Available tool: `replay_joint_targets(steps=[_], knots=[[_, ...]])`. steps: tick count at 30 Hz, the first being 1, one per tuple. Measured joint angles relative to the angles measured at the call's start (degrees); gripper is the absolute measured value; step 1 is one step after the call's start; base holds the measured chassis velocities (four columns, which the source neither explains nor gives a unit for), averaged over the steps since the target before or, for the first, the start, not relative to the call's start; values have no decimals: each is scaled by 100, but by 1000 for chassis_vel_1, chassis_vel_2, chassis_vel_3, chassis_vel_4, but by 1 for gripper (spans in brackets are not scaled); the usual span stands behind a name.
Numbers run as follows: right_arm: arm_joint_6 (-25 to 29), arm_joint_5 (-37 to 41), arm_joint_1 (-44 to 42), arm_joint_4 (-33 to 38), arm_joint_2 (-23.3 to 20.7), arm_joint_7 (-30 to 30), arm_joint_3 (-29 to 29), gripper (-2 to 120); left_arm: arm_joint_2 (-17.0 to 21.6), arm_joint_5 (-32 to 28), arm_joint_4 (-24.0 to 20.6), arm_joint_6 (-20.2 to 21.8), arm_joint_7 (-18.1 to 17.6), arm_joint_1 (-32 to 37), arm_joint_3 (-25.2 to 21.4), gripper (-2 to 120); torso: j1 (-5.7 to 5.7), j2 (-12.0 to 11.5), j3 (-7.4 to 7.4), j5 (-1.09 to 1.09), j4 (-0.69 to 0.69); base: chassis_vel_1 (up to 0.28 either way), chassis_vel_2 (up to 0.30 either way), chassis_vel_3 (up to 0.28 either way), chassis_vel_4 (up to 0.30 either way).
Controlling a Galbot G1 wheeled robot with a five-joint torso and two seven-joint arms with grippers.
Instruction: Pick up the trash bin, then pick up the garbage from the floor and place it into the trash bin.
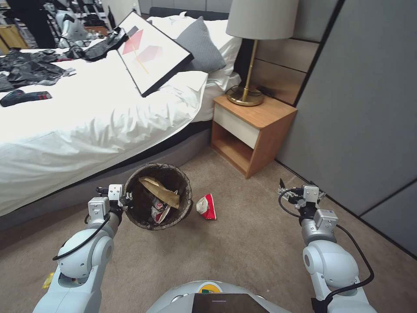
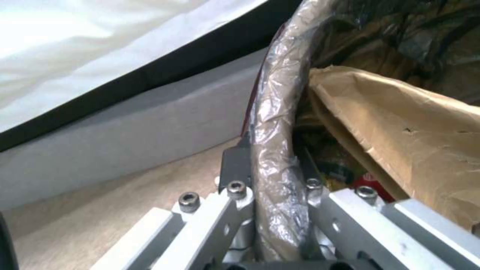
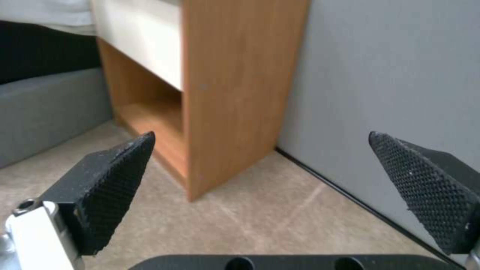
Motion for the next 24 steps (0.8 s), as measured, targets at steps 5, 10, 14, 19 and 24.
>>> replay_joint_targets(steps=[5, 10, 14, 19, 24], knots=[[-7, 6, -1, -1, -17, 2, 7, 100, -3, 0, 3, 0, 2, 5, 5, 3, 0, 0, 0, 0, 0, 80, 76, 95, 95], [-4, 9, -9, -2, -20, 12, 8, 100, 1, 0, 3, 0, 5, 19, 19, 3, 0, 0, 0, 0, 0, 73, 86, 74, 85], [0, 15, -13, -5, -18, 19, -16, 100, 30, -5, -2, 0, 10, 22, 17, 3, 0, 0, 0, 0, 0, 78, 90, 81, 82], [-2, 15, -18, -13, -15, 33, -48, 100, 41, -9, -8, 0, 11, 34, 17, 3, 0, 0, 0, 0, 1, 84, 82, 80, 83], [9, 32, -21, -17, -17, 50, -51, 100, 39, -18, -7, 0, 0, 29, 18, 3, 0, 0, 0, 0, 1, 71, 75, 73, 88]])
